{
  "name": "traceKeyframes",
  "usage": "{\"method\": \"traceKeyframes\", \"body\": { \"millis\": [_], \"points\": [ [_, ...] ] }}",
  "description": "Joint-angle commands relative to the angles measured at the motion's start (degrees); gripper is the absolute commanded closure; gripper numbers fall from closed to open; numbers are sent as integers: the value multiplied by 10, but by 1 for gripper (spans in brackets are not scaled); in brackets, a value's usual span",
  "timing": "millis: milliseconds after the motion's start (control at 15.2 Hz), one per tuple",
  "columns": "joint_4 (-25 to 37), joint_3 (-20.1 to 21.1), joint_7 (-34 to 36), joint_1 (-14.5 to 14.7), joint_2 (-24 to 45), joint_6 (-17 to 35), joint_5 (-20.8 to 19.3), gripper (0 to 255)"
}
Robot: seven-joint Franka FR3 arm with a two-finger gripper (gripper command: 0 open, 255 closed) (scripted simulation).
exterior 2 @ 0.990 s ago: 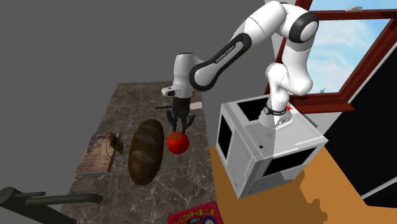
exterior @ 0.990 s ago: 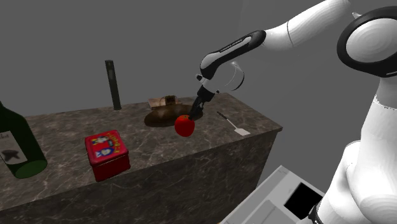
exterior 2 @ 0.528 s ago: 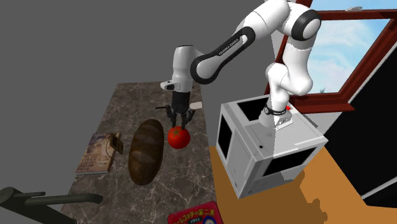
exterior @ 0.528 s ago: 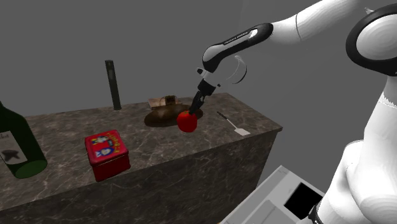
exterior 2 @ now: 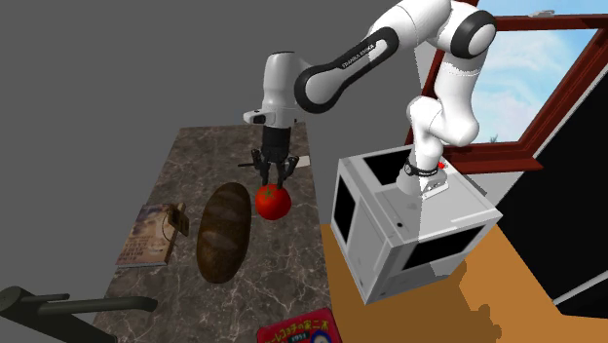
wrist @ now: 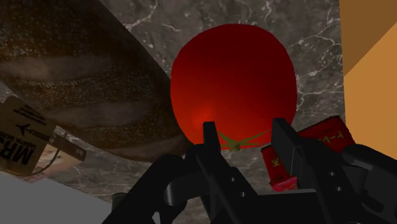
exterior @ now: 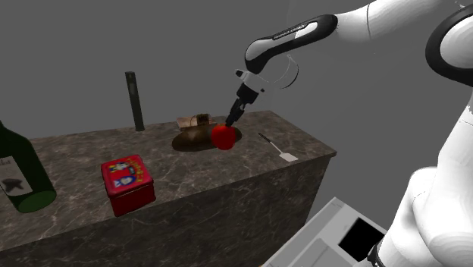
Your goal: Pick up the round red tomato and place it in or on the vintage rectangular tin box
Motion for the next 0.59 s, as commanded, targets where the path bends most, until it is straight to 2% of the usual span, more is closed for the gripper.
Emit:
{"method": "traceKeyframes", "body": {
  "millis": [0, 528],
  "points": [
    [10, -1, 9, 0, -4, -12, -7, 255],
    [48, -4, 42, -1, -22, -60, -33, 255]
  ]
}}
